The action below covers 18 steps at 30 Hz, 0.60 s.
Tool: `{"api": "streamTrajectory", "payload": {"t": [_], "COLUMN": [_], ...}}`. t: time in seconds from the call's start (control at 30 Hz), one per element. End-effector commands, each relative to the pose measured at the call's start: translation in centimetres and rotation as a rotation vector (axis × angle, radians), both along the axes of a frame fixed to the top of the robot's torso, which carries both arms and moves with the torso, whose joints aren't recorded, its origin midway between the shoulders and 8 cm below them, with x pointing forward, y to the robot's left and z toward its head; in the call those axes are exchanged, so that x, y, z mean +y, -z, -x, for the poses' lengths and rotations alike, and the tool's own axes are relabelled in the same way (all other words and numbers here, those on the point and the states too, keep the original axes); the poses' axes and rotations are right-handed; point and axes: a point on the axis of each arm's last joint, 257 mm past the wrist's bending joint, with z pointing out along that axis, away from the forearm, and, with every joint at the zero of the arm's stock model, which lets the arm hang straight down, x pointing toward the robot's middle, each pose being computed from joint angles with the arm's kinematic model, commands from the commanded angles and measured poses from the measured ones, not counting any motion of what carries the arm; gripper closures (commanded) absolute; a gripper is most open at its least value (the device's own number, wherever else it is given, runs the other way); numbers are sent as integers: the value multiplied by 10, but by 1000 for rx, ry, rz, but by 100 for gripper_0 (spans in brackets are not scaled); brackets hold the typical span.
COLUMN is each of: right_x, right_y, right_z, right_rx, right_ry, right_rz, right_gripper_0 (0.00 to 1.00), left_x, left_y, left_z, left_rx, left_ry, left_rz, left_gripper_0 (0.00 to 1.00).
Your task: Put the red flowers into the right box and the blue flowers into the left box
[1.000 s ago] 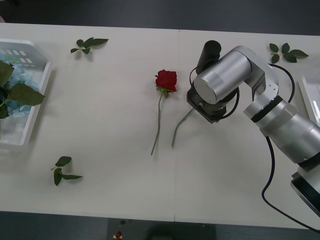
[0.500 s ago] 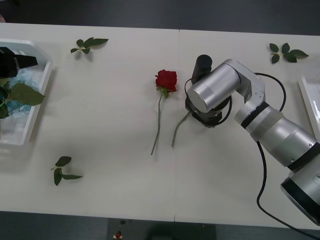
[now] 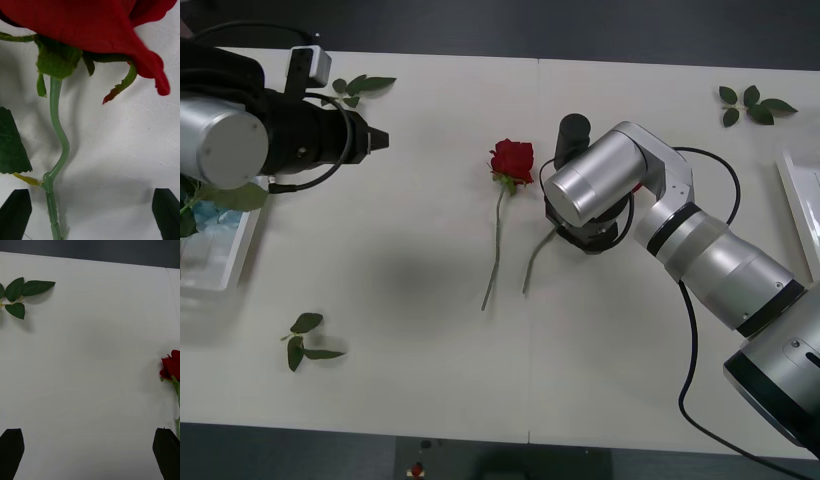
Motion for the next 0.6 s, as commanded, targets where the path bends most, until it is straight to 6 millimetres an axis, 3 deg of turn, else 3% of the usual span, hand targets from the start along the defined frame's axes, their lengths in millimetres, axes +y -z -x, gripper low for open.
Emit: {"api": "streamTrajectory", "payload": {"t": [0.03,0.33,0.6], "right_x": [20,21,14], "right_y": [-19,-18,-20], "right_z": [-9,-8,-8], "right_rx": [-39,-36,-33], "right_ry": [-71,-74,-70], "right_rz": [17,15,27], "right_gripper_0": [99,100,100], "left_x": [-40,-109,-148], "left_y": [6,37,58], "left_z": [-6,-10,-19], "left_rx": [-20,18,-5], "left_ry": [12,29,73], "left_rz": [-77,-16,-4], "left_gripper_0": [0,0,0]}}
